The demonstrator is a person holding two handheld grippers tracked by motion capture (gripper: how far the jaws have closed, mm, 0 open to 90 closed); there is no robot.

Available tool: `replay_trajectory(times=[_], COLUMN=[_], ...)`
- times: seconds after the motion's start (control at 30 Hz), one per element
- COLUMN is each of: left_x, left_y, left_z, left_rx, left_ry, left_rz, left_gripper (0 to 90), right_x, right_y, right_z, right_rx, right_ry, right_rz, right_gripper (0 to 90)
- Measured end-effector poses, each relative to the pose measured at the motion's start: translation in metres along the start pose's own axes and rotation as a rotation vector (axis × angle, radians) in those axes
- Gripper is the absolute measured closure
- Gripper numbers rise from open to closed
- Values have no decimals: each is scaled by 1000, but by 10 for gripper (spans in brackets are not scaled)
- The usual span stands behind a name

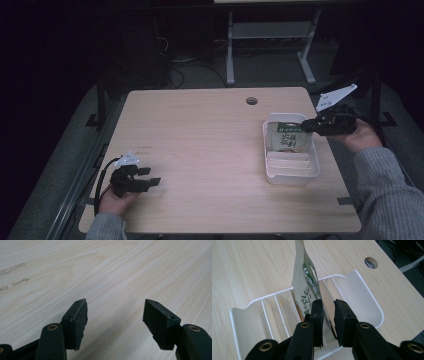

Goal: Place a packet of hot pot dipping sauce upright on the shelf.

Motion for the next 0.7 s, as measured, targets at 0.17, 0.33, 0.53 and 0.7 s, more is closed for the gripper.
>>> replay_trajectory(times=[0.17,0.33,0.53,0.7], left_x=[0,0,0,0], left_y=[0,0,-1,0], left_z=[0,0,1,1], left_rx=[0,1,1,1], left_ry=[2,3,6,9], left_rz=[0,1,0,-2], left_gripper=[353,353,353,353], right_x=[3,4,4,6], right_y=[0,-1,-4,-7], right_z=[-2,-5,-10,-13], right_rx=[-2,-1,-8,-3], right_ry=[6,9,10,8], right_rz=[7,18,39,54], right_gripper=[731,709,683,664])
Point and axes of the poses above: each handheld gripper's, and its own axes: y roughly forward along the jaws, x roughly out of its underside, z roughly to its right, the point moved 6 cm from there along y, roughly forward along the jaws
